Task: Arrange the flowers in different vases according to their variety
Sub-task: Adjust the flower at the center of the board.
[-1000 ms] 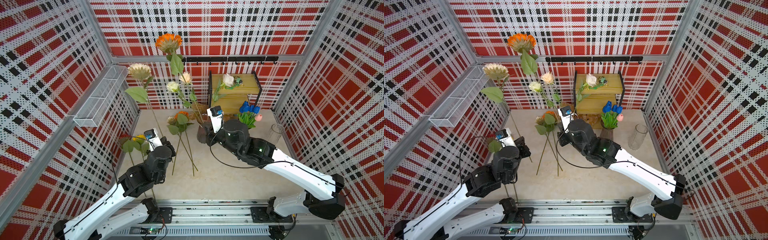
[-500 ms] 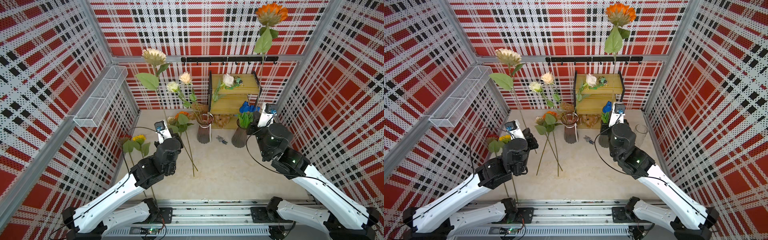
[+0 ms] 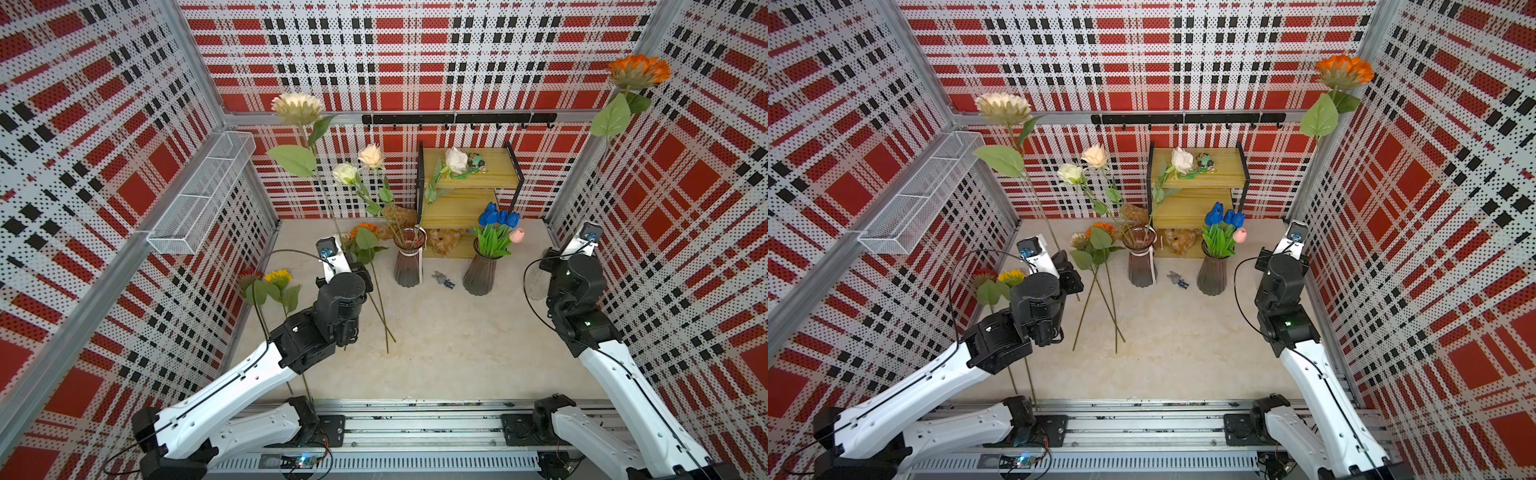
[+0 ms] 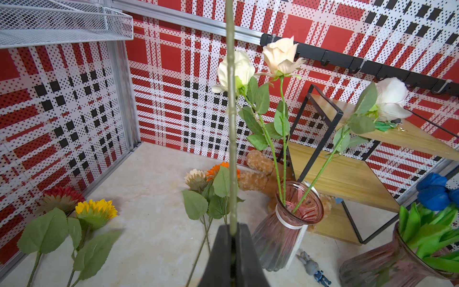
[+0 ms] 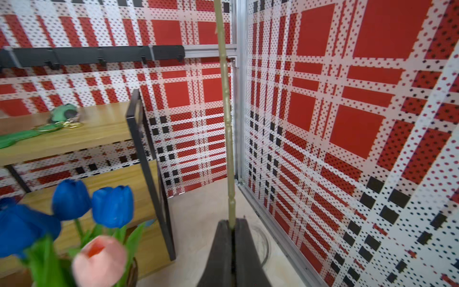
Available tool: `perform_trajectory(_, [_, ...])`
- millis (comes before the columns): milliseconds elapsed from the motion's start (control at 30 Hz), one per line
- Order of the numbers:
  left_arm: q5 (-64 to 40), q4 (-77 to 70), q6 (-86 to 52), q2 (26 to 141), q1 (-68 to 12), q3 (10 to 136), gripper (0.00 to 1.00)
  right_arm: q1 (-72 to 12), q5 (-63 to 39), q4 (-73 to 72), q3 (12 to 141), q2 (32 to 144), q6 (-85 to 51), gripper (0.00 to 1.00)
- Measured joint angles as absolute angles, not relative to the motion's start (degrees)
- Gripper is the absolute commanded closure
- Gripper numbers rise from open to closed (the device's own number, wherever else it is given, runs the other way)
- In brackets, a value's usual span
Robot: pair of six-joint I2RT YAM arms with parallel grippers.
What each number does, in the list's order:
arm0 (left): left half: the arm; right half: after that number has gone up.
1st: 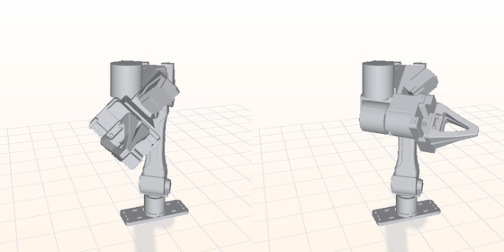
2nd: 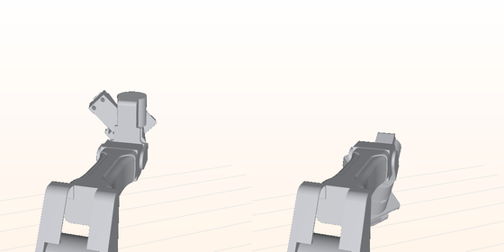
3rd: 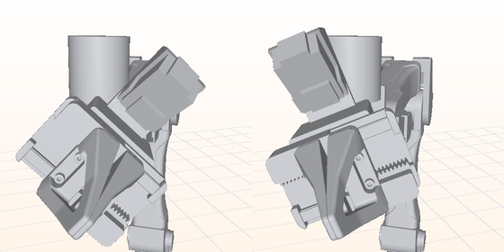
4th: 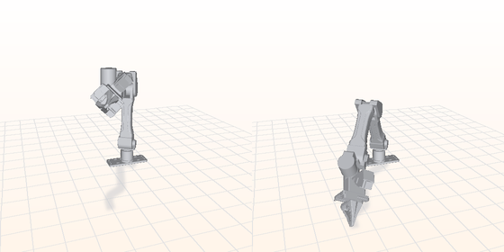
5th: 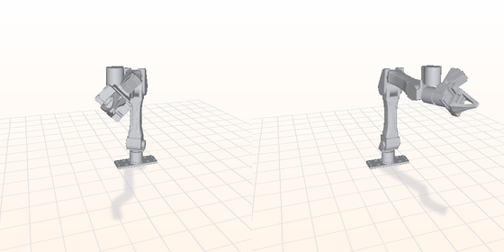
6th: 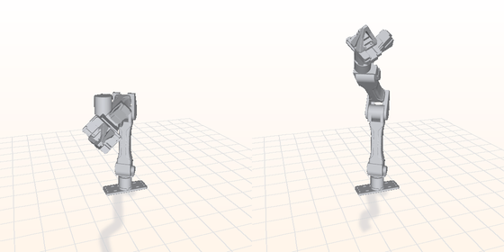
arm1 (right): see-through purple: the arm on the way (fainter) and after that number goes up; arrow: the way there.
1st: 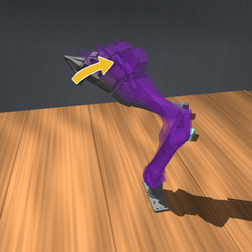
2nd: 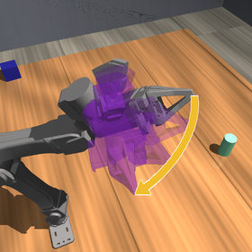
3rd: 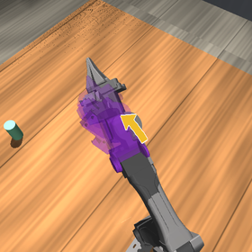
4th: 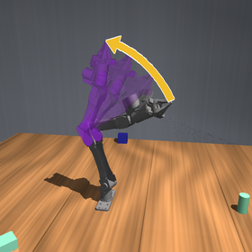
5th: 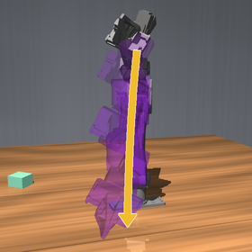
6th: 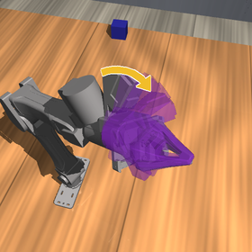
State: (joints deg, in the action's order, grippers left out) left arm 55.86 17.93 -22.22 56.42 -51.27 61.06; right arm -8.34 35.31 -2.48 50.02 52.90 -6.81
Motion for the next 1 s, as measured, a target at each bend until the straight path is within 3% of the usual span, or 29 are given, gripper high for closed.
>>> perform_trajectory(433, [51.22,13.85,-20.73,57.14,-46.0,57.65,1.0,8.95,12.95,-3.81,50.78,61.76,-11.75,1.0])
perform_trajectory(767, [50.19,12.82,-20.71,55.96,-45.43,54.13,1.0,9.93,6.33,-3.95,52.12,67.09,-13.1,1.0])
perform_trajectory(1000, [47.92,12.23,-20.71,56.01,-42.92,54.04,1.0,5.41,7.7,3.07,53.63,60.97,-12.91,1.0])
